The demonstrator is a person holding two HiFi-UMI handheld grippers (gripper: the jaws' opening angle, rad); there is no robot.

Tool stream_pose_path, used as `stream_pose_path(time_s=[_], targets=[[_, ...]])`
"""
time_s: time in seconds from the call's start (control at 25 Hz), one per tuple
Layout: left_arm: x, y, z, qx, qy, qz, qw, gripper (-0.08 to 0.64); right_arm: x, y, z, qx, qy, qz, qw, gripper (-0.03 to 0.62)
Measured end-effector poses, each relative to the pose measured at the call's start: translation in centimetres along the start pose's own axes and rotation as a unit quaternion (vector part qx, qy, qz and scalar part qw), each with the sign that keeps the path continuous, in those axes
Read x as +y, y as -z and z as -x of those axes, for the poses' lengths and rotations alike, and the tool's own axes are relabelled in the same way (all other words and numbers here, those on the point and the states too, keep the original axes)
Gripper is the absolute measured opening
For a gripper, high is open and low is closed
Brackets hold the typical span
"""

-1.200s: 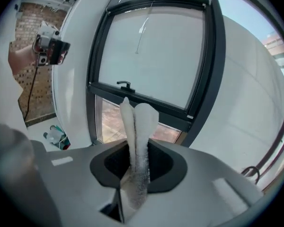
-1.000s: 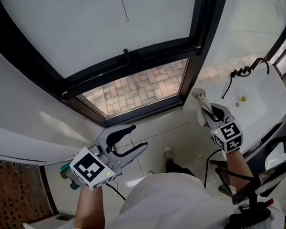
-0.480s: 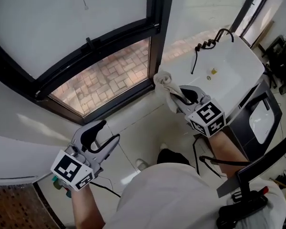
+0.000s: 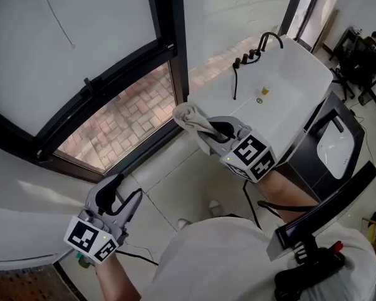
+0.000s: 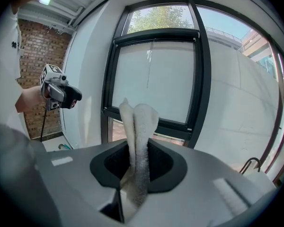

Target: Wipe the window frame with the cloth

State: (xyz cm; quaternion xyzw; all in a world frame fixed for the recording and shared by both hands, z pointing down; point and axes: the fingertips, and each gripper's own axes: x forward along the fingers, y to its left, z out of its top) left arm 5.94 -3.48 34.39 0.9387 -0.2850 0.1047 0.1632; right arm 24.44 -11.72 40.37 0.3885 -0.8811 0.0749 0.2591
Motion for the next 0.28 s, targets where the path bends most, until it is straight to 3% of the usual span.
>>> stream_pose_path(time_s=[0.28], targets=[[0.3,0.4,-1.3,0.007,0.01,0.005,0.9999,0.242,-0.6,1.2,-0.6,0.01,-0.002,-0.01,1.0,0.075]])
